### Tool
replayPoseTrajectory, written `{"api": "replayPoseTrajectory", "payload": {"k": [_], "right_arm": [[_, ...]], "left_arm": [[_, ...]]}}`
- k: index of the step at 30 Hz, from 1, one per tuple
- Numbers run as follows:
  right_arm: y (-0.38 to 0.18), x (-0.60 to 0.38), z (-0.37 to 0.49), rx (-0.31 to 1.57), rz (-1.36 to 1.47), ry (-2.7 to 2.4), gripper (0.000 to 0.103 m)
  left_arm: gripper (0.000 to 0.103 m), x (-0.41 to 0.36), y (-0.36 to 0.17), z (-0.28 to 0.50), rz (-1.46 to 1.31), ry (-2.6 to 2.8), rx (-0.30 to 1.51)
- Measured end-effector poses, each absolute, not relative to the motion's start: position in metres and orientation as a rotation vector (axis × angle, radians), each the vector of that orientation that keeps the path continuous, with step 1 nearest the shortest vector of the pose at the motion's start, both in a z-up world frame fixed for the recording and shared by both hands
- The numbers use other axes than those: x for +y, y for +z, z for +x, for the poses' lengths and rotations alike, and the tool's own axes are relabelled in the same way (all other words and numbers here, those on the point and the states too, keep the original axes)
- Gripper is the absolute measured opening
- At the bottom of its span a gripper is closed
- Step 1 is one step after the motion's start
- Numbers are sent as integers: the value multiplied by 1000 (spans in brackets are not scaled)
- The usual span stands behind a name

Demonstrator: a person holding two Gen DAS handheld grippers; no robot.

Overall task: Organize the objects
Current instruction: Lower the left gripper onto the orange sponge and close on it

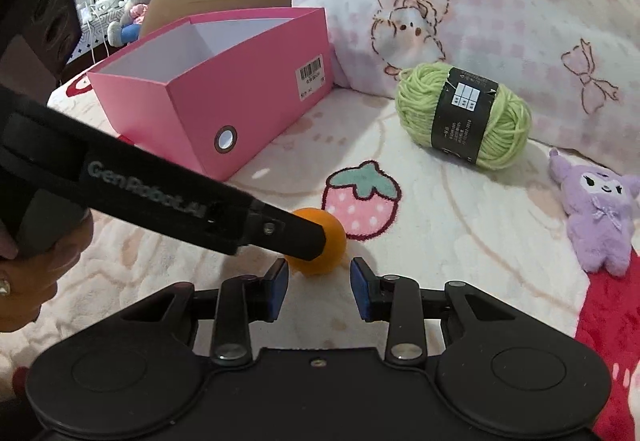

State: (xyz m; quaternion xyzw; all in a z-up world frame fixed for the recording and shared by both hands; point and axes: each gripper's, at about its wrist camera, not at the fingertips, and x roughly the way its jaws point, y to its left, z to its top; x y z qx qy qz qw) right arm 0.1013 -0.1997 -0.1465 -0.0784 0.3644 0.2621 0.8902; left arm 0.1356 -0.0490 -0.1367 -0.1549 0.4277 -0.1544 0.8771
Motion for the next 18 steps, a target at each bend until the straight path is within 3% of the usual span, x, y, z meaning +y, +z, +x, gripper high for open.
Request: {"api": "replayPoseTrajectory", "payload": {"k": [11, 15, 18], "right_arm": [[-162, -195, 114, 789, -121, 510, 47], [-162, -201, 119, 794, -44, 506, 68], [-161, -196, 119, 810, -64, 511, 73]], "left_arm": [[54, -40, -159, 149, -436, -356, 954], [54, -43, -162, 148, -441, -350, 930], [57, -47, -159, 148, -389, -345, 904]]}}
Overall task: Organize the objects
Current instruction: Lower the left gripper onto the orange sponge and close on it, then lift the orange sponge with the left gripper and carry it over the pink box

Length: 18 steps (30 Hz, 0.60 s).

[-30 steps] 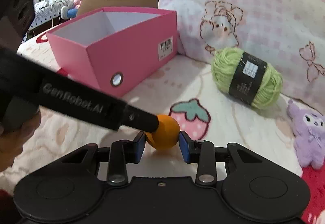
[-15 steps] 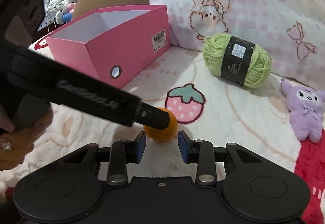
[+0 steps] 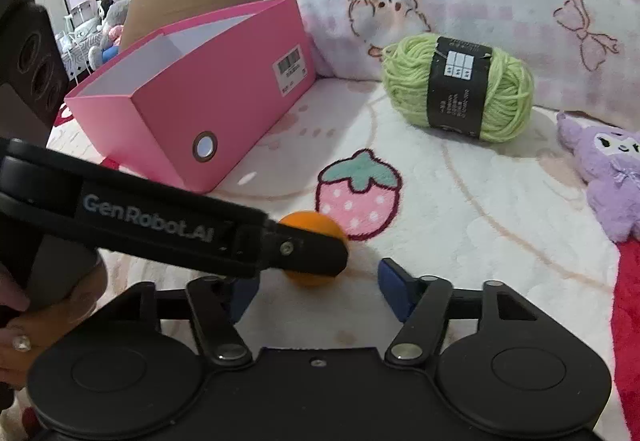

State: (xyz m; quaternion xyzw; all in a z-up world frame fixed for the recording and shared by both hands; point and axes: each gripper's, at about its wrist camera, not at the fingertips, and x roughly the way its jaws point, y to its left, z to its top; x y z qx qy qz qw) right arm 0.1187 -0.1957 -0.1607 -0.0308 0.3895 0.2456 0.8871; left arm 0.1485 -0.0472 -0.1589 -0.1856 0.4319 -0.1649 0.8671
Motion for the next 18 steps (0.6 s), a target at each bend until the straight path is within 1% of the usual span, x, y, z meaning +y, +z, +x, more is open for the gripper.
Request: {"api": "replayPoseTrajectory", "payload": {"k": [6, 10, 11, 12, 13, 14, 16, 18], "right_arm": [[-156, -188, 121, 772, -61, 493, 73], [-158, -191, 122, 777, -56, 467, 71], [-158, -191, 122, 779, -57, 463, 71], [-159, -192, 123, 779, -56, 458, 68], [-159, -193, 123, 779, -53, 455, 63], [-159, -194, 124, 779, -47, 458, 61], [-159, -193, 123, 778, -40, 487, 47], [-159, -189, 119, 764, -52, 494, 47]], "left_arm": [[57, -49, -155, 151, -359, -366, 892], [57, -48, -157, 154, -367, -355, 897], [55, -48, -157, 154, -369, -355, 895], [54, -48, -158, 154, -370, -352, 895], [52, -49, -158, 155, -369, -351, 900], [51, -50, -159, 155, -365, -352, 908], [49, -50, -158, 156, -355, -363, 915], [47, -48, -156, 153, -342, -368, 911]]}}
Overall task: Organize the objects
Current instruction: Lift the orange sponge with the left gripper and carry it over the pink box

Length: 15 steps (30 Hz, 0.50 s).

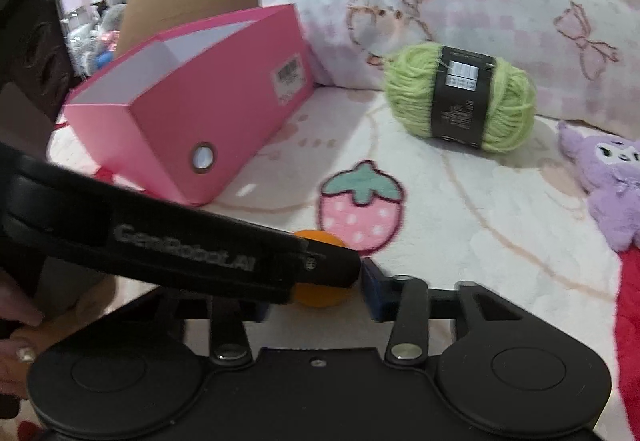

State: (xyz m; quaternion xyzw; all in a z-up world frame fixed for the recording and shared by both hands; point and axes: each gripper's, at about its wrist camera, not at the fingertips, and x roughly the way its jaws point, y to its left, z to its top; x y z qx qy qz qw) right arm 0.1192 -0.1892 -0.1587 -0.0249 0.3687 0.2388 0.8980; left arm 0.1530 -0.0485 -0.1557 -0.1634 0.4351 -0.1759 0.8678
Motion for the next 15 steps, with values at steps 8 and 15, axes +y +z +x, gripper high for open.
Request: {"api": "replayPoseTrajectory", "payload": {"k": [8, 15], "right_arm": [[-150, -180, 110, 815, 15, 525, 45], [-141, -167, 101, 837, 33, 556, 45]], "left_arm": [[45, -39, -143, 142, -321, -351, 976], [44, -23, -134, 128, -361, -299, 1022]]}}
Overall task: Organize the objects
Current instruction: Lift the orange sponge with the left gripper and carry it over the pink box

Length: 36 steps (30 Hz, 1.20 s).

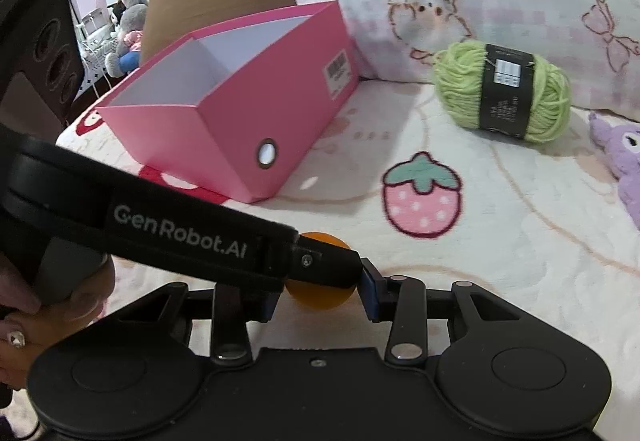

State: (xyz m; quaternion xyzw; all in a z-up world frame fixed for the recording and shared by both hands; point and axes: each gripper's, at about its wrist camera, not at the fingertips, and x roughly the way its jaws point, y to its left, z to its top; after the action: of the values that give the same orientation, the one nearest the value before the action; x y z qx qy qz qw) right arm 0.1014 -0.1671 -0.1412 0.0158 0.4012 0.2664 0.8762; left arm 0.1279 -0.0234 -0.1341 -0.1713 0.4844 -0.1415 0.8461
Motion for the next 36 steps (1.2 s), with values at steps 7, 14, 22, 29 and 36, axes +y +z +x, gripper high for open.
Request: {"api": "replayPoseTrajectory", "payload": {"k": [7, 14, 22, 29, 36], "right_arm": [[-130, -160, 87, 836, 44, 592, 45], [-112, -157, 74, 812, 107, 630, 45], [-108, -141, 57, 844, 210, 594, 45], [-88, -123, 48, 850, 180, 585, 46], [-61, -103, 42, 854, 157, 619, 48]], "left_arm": [[43, -11, -119, 116, -352, -305, 1055], [43, -7, -90, 95, -259, -333, 1012], [43, 5, -80, 80, -244, -286, 1067], [44, 25, -66, 69, -270, -313, 1059], [44, 49, -38, 60, -282, -338, 1046]]}}
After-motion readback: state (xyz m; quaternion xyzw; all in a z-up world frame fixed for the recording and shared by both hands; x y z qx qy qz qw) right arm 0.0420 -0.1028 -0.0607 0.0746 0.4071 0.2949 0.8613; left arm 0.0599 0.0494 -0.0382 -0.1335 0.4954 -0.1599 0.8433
